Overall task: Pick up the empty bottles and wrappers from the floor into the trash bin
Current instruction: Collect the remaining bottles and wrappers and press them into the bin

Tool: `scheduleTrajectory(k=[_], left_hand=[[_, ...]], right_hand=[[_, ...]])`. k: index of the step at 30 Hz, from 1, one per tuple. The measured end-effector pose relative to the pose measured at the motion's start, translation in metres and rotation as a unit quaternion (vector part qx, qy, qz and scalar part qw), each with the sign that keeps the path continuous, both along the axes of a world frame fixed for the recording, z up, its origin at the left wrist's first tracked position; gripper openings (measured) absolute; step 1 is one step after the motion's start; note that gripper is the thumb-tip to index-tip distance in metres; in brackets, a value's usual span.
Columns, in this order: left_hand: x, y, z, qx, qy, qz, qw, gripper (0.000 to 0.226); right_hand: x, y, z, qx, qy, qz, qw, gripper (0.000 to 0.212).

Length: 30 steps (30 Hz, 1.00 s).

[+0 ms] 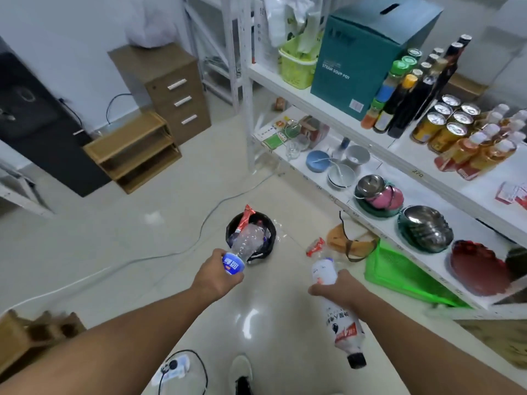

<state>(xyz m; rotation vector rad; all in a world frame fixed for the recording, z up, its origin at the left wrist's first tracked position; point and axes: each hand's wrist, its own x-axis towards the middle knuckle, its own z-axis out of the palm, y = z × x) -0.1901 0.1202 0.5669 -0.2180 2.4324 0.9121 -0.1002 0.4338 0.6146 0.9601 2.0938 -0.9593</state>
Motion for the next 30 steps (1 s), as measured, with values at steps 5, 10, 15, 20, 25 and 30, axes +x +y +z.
scheduleTrajectory(k=[5, 10, 15, 20, 25, 30], left_hand=[[-0.033, -0.034, 0.003, -0.016, 0.001, 0.038, 0.999, 0.069], [-0.063, -0.032, -0.008, -0.01, -0.011, 0.052, 0.999, 0.073], [-0.095, -0.018, -0.027, -0.011, -0.038, 0.071, 0.997, 0.071], [-0.139, 0.0, -0.048, -0.029, -0.061, 0.09, 0.994, 0.068], [-0.188, 0.018, -0.082, -0.018, -0.078, 0.107, 0.991, 0.066], [-0.245, 0.031, -0.132, -0.005, -0.073, 0.087, 0.994, 0.074]], right_hand=[[-0.046, -0.032, 0.005, -0.034, 0.002, -0.004, 0.999, 0.086], [-0.097, -0.041, -0.005, -0.056, 0.002, 0.005, 0.998, 0.082], [-0.149, -0.032, -0.037, -0.104, -0.026, -0.017, 0.994, 0.083], [-0.203, -0.014, -0.075, -0.15, -0.054, -0.056, 0.986, 0.081], [-0.244, -0.01, -0.112, -0.159, -0.077, -0.059, 0.982, 0.075], [-0.28, -0.022, -0.165, -0.144, -0.075, -0.05, 0.986, 0.068]])
